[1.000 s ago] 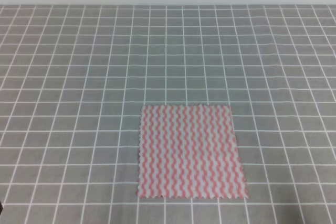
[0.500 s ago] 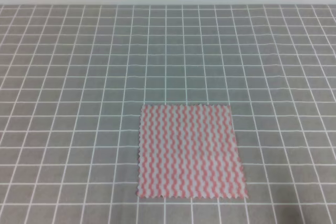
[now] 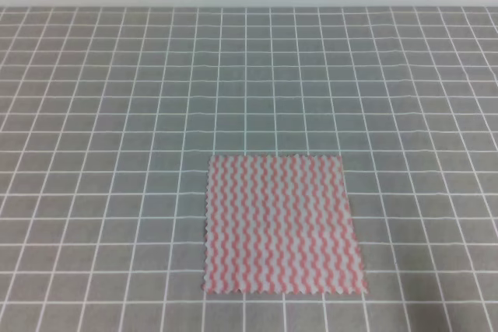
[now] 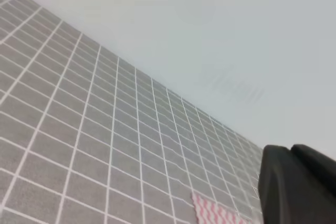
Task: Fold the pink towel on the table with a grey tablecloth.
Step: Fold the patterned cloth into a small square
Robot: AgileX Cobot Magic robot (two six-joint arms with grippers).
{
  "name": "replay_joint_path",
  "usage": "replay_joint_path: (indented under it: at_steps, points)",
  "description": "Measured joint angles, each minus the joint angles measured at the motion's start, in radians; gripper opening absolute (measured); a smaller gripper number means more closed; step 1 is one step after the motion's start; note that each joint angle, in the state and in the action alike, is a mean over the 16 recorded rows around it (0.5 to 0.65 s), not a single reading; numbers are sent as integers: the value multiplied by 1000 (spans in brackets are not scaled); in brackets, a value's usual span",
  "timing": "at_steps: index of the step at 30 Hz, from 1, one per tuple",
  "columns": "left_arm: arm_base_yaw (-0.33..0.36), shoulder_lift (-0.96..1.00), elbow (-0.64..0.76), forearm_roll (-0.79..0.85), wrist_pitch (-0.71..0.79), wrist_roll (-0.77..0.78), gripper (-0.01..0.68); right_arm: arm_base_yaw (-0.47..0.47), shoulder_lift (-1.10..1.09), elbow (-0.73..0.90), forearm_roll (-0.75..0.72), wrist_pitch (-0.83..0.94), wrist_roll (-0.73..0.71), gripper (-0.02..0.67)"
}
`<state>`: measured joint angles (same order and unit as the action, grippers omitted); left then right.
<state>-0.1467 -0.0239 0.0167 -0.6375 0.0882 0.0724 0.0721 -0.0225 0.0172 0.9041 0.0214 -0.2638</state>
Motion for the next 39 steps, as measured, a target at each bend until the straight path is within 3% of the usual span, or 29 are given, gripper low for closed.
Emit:
replay_joint_path:
  at_steps: [10,20,29,34,39]
  points:
    - [-1,28,-60,-37,34,21,-2,0,23,-44,18,87,-1,-16]
    - [-1,276,-282,-15,296,92,-3,0,237,-241,-65,329,2,-16]
    - [-2,599,-454,-42,512,297,-3,1,542,-392,-149,583,13,-16]
    - [-3,742,-493,-140,544,462,-3,10,690,-436,-155,668,9,-16]
    - [-16,851,-500,-264,522,607,-3,81,820,-477,-140,685,5,-16]
